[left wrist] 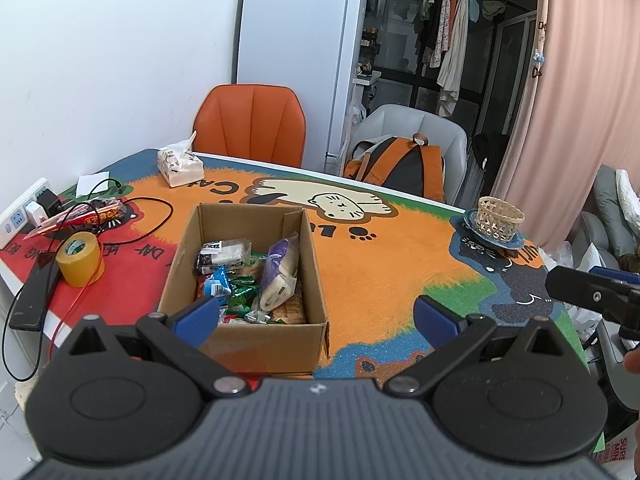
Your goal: Organize snacks
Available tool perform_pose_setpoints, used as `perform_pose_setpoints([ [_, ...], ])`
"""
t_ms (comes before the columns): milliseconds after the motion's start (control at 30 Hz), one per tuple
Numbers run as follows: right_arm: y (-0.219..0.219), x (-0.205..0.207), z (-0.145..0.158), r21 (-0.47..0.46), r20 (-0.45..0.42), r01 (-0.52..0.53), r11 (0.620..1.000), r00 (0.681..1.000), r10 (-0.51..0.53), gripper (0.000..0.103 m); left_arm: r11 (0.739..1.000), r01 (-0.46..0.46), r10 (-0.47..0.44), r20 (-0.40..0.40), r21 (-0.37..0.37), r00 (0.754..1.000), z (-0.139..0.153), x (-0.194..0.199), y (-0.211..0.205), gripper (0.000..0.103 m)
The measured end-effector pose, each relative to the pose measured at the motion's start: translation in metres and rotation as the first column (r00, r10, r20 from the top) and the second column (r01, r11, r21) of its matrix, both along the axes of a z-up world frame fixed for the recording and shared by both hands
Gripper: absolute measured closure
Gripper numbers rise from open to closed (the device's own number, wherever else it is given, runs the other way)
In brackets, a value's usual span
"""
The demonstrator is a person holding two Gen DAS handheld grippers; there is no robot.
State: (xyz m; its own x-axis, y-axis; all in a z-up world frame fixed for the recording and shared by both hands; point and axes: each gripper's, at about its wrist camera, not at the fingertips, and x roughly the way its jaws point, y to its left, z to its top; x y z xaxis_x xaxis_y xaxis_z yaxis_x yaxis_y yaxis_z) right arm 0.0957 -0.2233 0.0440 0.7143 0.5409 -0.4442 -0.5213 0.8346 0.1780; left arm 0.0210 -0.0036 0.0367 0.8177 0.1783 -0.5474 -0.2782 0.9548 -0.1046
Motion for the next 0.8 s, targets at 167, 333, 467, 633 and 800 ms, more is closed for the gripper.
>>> perform_pose_setpoints([
  [167, -0.0004, 0.0002, -0.0002, -0.002, 0.000, 0.000, 1.000, 1.000, 0.000, 0.000, 1.000, 0.000, 0.000, -0.003, -0.004, 1.000, -0.0019, 0.0000, 0.0020, 0.000],
  [333, 0.0003, 0.0007, -0.0004, -0.005, 0.000, -0.001, 1.000, 1.000, 0.001, 0.000, 1.000, -0.002, 0.002, -0.003, -0.002, 1.000, -0.0018, 0.0001, 0.0017, 0.000],
  [467, 0.0000, 0.0010, -0.0005, -0.007, 0.000, -0.005, 1.000, 1.000, 0.005, 0.000, 1.000, -0.002, 0.002, -0.003, -0.003, 1.000, -0.0017, 0.0001, 0.0018, 0.000],
  [633, 0.0008, 0.0006, -0.0003, -0.012, 0.002, -0.008, 1.000, 1.000, 0.008, 0.000, 1.000, 0.002, -0.002, -0.004, -0.001, 1.000, -0.0033, 0.0002, 0.0021, 0.000],
  [800, 0.0006, 0.0011, 0.0002, -0.014, 0.003, -0.007, 1.000, 1.000, 0.007, 0.000, 1.000, 0.002, -0.002, -0.006, -0.003, 1.000, -0.0049, 0.0003, 0.0017, 0.000],
])
